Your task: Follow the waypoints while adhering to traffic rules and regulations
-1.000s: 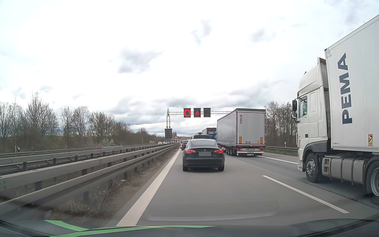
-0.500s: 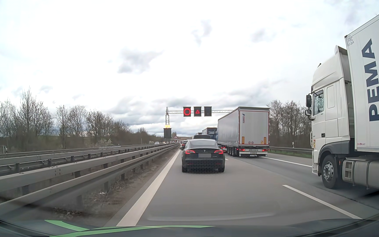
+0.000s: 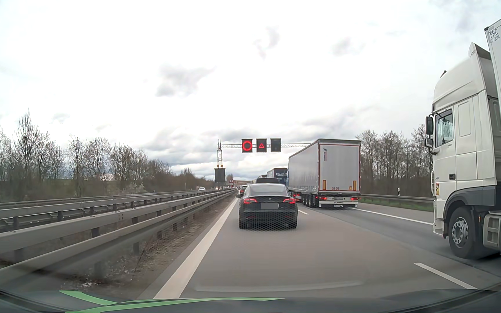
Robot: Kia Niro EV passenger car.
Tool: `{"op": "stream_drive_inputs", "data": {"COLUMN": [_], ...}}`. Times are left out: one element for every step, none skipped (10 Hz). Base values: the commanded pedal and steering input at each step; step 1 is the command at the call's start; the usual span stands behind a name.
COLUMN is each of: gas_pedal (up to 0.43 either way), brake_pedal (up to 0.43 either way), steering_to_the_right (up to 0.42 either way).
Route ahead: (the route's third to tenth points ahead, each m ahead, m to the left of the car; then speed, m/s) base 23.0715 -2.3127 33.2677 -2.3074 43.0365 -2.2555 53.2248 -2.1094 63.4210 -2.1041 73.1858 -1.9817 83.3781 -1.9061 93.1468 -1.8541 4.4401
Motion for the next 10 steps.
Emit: {"op": "stream_drive_inputs", "data": {"gas_pedal": [0.0, 0.0, 0.0, 0.02, 0.02, 0.028, 0.028, 0.039, 0.039, 0.039], "brake_pedal": [0.0, 0.0, 0.0, 0.0, 0.0, 0.0, 0.0, 0.0, 0.0, 0.0], "steering_to_the_right": [0.0, 0.0, 0.0, 0.0, 0.0, 0.0, 0.0, 0.0, 0.0, -0.001]}}
